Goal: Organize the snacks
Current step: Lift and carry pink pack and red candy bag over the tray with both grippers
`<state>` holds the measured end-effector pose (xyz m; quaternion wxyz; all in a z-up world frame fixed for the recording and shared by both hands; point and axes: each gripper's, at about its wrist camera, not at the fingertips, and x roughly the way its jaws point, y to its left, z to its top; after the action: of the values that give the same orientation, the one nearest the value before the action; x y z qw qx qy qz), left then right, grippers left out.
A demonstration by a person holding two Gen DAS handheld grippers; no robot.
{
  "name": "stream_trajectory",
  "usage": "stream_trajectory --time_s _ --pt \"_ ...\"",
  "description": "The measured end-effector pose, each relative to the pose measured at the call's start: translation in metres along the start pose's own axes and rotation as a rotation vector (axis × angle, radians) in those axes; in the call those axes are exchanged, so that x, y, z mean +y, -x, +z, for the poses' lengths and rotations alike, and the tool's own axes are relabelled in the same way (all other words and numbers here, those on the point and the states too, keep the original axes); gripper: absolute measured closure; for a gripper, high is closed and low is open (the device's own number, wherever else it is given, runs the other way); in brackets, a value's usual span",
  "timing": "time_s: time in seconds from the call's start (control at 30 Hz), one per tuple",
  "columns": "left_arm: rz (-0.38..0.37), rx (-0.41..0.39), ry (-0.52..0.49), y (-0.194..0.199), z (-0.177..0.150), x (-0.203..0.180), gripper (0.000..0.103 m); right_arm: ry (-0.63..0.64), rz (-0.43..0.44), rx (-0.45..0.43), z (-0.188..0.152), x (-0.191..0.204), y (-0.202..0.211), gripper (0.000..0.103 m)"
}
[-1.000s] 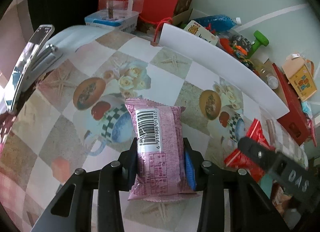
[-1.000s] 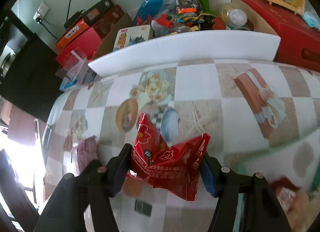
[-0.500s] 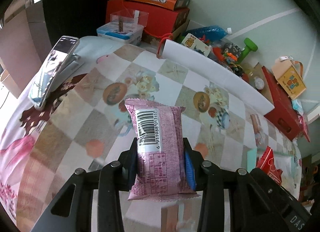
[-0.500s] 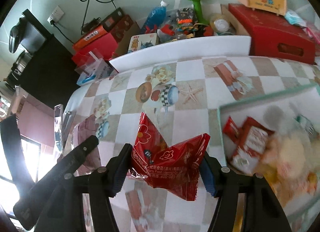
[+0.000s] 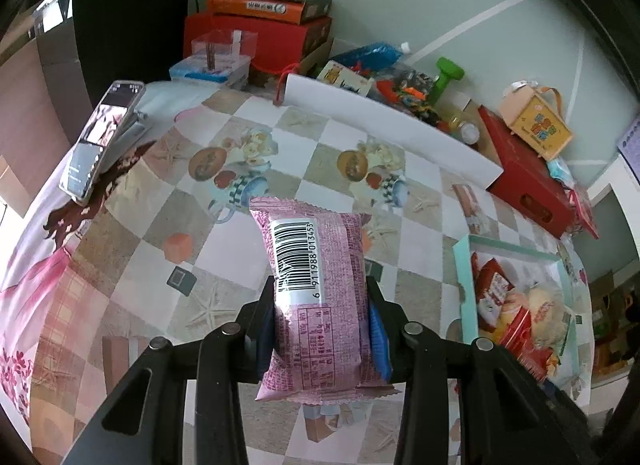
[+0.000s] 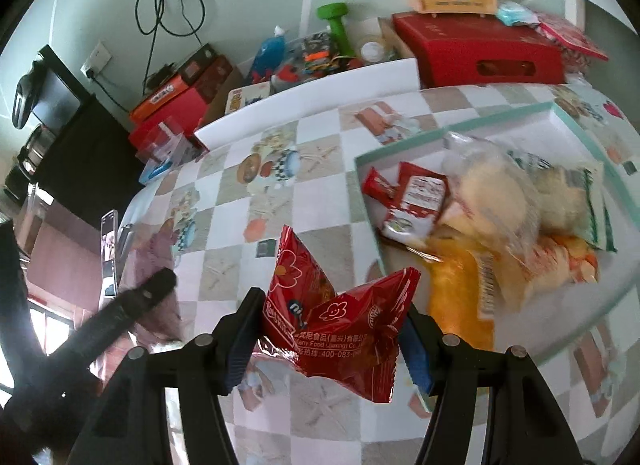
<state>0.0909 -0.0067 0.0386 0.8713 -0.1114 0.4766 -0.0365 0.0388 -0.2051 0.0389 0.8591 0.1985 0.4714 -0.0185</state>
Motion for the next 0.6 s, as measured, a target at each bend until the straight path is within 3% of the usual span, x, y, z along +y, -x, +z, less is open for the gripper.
stream_trajectory --time_s 0.33,0.6 --pt "-0.053 -0.02 -0.093 0.014 -0.005 -0.042 0.062 -0.117 -0.066 -0.117 0.012 -0.071 0.041 0.037" --pt "-0.179 -0.007 -0.241 0.018 -0.026 -0.107 0.062 -0.3 -0.157 -0.187 0.019 -0.151 0.072 0.037"
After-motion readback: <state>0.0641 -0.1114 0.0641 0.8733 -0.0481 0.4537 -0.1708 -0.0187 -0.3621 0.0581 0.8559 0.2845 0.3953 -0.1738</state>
